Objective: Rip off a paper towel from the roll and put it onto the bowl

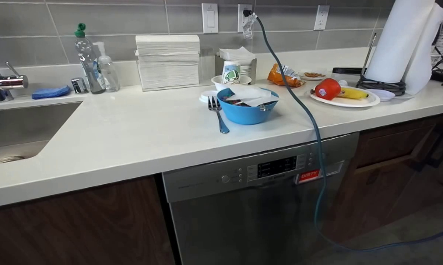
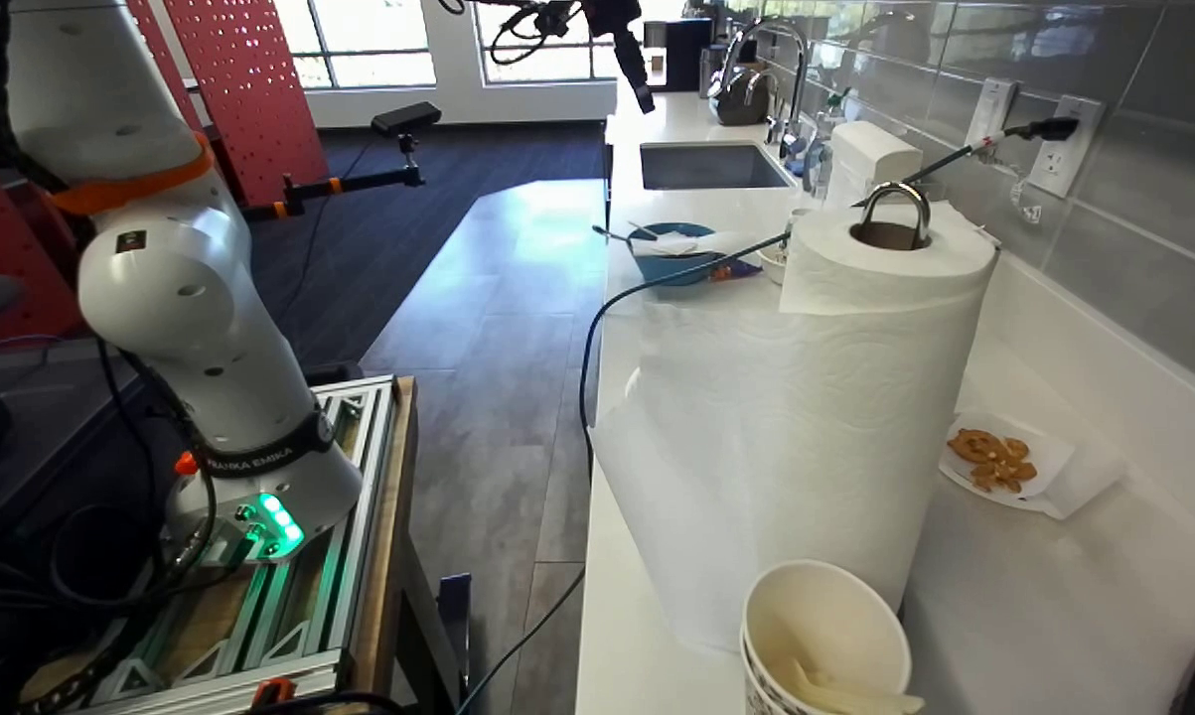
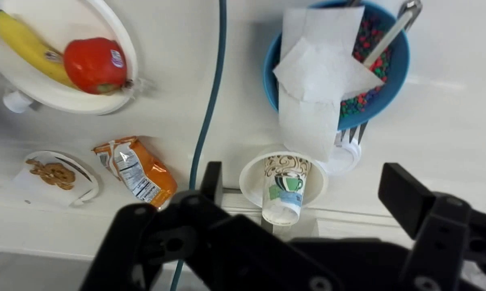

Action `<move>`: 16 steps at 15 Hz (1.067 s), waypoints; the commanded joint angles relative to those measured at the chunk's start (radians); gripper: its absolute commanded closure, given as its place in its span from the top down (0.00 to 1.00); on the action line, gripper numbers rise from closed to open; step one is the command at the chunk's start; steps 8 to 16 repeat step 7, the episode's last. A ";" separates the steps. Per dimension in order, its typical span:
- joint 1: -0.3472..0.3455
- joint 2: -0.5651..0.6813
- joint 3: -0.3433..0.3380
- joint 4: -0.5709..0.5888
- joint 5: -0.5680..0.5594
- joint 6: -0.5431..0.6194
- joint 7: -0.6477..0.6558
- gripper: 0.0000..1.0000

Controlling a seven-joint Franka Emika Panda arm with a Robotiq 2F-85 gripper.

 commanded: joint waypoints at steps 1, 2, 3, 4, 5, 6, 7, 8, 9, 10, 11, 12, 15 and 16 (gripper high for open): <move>0.002 -0.074 -0.002 0.013 0.087 -0.177 -0.222 1.00; -0.006 -0.036 0.011 0.022 0.049 -0.120 -0.115 1.00; -0.008 -0.050 0.013 0.025 0.052 -0.133 -0.131 1.00; -0.009 -0.054 0.013 0.026 0.052 -0.133 -0.130 1.00; -0.008 -0.051 0.013 0.026 0.052 -0.133 -0.129 1.00; -0.008 -0.046 0.013 0.026 0.051 -0.133 -0.129 1.00; -0.007 -0.041 0.012 0.026 0.051 -0.132 -0.128 1.00; -0.007 -0.041 0.012 0.026 0.051 -0.132 -0.128 1.00; -0.007 -0.041 0.012 0.026 0.051 -0.132 -0.128 1.00; -0.007 -0.041 0.012 0.026 0.051 -0.132 -0.128 1.00; -0.007 -0.041 0.012 0.026 0.051 -0.132 -0.128 1.00; -0.007 -0.041 0.012 0.026 0.051 -0.132 -0.128 1.00; -0.007 -0.041 0.012 0.026 0.051 -0.132 -0.128 1.00; -0.007 -0.041 0.012 0.026 0.051 -0.132 -0.128 1.00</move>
